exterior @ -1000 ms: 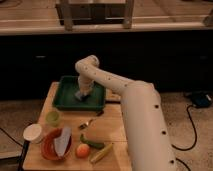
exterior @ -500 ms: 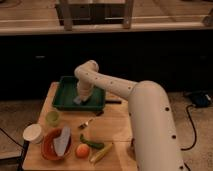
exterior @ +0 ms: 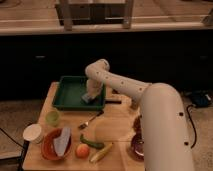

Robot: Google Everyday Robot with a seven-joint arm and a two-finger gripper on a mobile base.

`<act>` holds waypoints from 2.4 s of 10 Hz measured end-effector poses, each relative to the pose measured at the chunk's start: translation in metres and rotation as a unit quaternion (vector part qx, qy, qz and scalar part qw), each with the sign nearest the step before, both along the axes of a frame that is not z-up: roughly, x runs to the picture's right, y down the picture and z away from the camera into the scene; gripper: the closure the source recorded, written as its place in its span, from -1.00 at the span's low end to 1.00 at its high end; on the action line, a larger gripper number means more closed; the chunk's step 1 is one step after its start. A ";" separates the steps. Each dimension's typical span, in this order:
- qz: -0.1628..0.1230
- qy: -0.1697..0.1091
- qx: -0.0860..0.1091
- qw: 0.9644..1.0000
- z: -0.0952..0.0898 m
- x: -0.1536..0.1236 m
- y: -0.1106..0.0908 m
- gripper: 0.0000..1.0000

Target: Wipe tray with sponge

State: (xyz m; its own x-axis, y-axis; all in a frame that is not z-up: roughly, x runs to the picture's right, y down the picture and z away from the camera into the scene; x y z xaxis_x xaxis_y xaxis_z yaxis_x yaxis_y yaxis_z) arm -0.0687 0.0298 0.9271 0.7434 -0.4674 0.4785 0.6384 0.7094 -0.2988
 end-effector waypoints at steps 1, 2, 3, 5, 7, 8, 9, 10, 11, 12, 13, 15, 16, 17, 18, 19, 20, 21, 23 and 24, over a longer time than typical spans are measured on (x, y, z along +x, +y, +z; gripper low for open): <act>0.003 0.004 0.001 1.000 0.004 0.001 -0.006 0.99; 0.002 0.003 0.001 1.000 0.009 -0.004 -0.012 0.99; -0.002 -0.001 0.002 1.000 0.012 -0.013 -0.015 0.99; -0.023 -0.014 -0.001 1.000 0.017 -0.043 -0.016 0.99; -0.054 -0.039 -0.003 0.998 0.015 -0.073 -0.010 0.99; -0.070 -0.049 -0.005 0.996 0.009 -0.079 -0.001 0.99; -0.075 -0.055 -0.007 0.996 0.004 -0.082 0.006 0.99; -0.083 -0.063 -0.010 0.994 -0.006 -0.078 0.022 0.99; -0.083 -0.063 -0.012 0.994 -0.008 -0.072 0.027 0.99; -0.079 -0.061 -0.013 0.995 -0.010 -0.059 0.032 0.99; -0.066 -0.053 -0.016 0.996 -0.011 -0.037 0.036 0.99; -0.046 -0.037 -0.017 0.998 -0.010 -0.012 0.034 0.99; -0.029 -0.022 -0.016 0.999 -0.006 0.002 0.026 0.99; -0.021 -0.013 -0.016 1.000 -0.001 0.008 0.019 0.99; -0.012 -0.006 -0.014 1.000 0.003 0.012 0.011 0.99; -0.006 -0.002 -0.013 1.000 0.007 0.014 0.004 0.99; -0.002 0.000 -0.012 1.000 0.013 0.012 -0.004 0.99; -0.001 -0.002 -0.012 1.000 0.018 0.006 -0.011 0.99; -0.015 -0.017 -0.015 1.000 0.020 -0.017 -0.012 0.99; -0.038 -0.037 -0.017 0.998 0.017 -0.040 -0.008 0.99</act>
